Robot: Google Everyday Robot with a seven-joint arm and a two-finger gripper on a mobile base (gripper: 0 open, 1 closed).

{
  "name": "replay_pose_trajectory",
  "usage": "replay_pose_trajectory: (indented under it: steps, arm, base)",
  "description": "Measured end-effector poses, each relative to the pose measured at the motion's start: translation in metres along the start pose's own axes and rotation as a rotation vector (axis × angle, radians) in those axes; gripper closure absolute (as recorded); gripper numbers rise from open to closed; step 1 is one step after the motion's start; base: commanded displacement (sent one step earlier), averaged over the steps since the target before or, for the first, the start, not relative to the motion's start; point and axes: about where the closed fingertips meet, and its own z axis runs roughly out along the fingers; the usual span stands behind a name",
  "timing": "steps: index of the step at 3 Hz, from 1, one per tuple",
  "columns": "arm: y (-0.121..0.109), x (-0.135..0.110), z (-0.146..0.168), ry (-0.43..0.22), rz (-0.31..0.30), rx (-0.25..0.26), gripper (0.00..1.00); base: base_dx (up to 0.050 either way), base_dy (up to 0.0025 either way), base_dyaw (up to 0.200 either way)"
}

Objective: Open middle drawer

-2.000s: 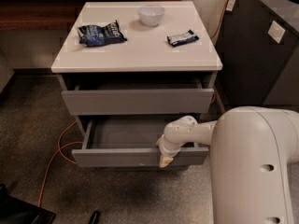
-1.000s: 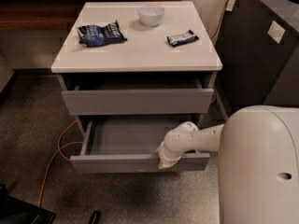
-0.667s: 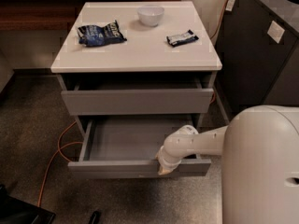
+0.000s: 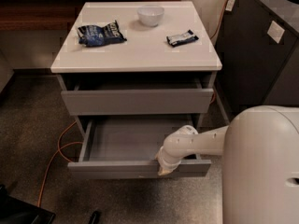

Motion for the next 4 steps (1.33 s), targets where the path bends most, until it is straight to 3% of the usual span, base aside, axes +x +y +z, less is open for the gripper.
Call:
replay_pose_trajectory:
  steps: [4]
  arm:
    - [0.0003, -0.0001, 0.0000, 0.000, 0.000, 0.000, 1.00]
  base:
    - [0.000, 0.00000, 0.000]
